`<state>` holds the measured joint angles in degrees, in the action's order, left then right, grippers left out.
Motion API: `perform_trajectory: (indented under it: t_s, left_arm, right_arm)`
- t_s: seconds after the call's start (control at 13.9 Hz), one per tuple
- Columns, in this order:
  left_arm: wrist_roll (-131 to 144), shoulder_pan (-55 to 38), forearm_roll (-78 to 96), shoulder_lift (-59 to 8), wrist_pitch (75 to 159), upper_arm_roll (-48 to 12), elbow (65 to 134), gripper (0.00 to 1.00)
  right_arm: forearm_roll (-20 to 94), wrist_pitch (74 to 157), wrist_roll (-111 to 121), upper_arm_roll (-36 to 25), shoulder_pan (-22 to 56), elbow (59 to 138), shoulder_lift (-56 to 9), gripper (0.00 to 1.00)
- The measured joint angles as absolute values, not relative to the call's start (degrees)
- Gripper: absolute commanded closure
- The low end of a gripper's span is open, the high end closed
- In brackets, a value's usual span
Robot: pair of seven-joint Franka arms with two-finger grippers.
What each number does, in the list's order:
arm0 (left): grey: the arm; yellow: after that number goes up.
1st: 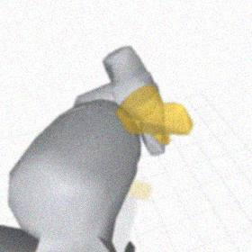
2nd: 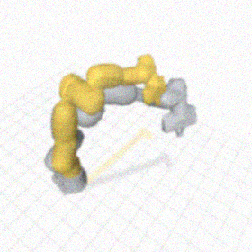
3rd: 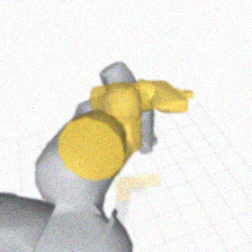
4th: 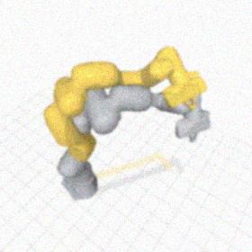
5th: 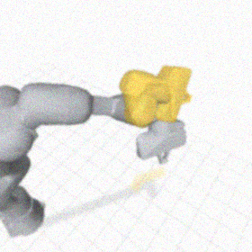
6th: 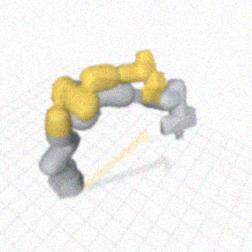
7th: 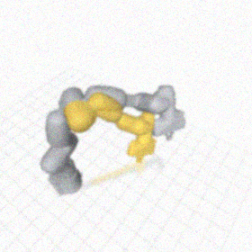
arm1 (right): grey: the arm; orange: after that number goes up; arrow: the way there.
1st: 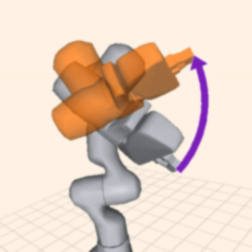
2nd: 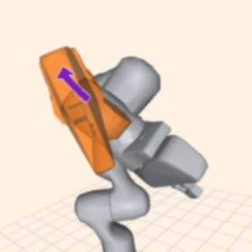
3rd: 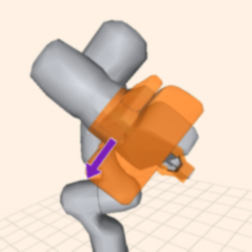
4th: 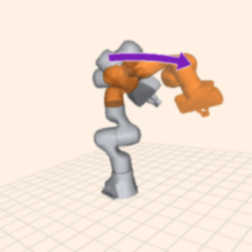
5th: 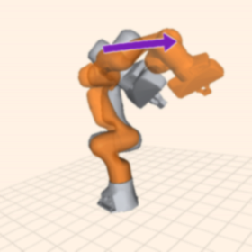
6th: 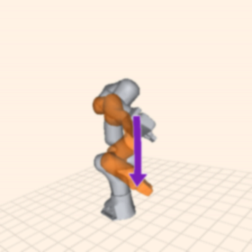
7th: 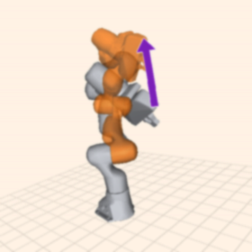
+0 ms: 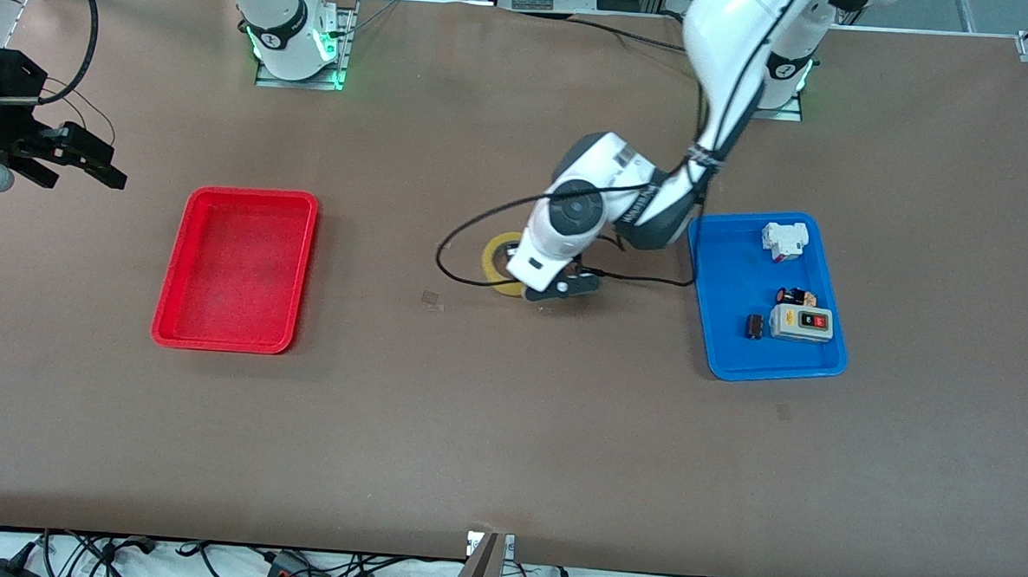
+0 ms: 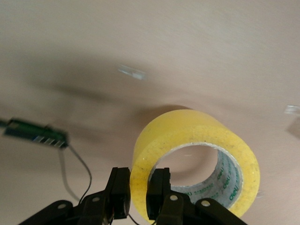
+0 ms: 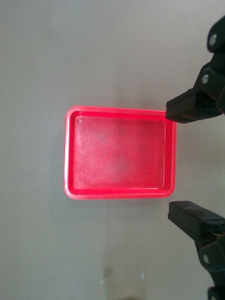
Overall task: Place and move tape with both arms
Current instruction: 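Set the tape on the table while the right gripper reaches toward it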
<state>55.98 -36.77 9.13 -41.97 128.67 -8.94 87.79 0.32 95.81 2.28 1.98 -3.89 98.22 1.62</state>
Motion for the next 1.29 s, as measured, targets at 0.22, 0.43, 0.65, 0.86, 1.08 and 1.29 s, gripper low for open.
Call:
perform_trajectory:
  t_s: [0.22, 0.43, 0.65, 0.86, 1.08, 1.29]
  left_arm:
    - [58.07, -38.37, 9.13, -43.92, 132.41, -8.83, 87.28, 0.00]
    - [58.14, -37.13, 9.13, -42.35, 129.45, -7.61, 85.34, 0.00]
    - [57.70, -33.03, 8.24, -36.41, 119.18, -6.53, 84.11, 0.00]
    - [52.17, -25.81, 6.33, -29.60, 108.61, -6.30, 84.13, 0.00]
    - [41.78, -18.09, 6.25, -24.42, 99.44, -6.10, 84.30, 0.00]
    - [29.73, -11.20, 6.15, -19.13, 93.41, -6.00, 86.25, 0.00]
  right_arm:
    - [0.85, 95.76, 2.25, 1.81, -3.96, 98.22, 1.18, 0.00]
    - [0.88, 95.56, 2.26, 1.70, -3.96, 98.25, 0.83, 0.00]
    - [0.88, 95.34, 2.36, 1.92, -3.88, 98.40, -1.13, 0.00]
    - [1.02, 95.53, 2.72, 2.22, -2.81, 98.48, -5.78, 0.00]
    - [1.67, 99.80, 2.57, 2.49, 4.45, 98.41, -11.04, 0.00]
    - [1.68, 106.89, 0.75, 2.76, 14.97, 97.91, -16.31, 0.00]
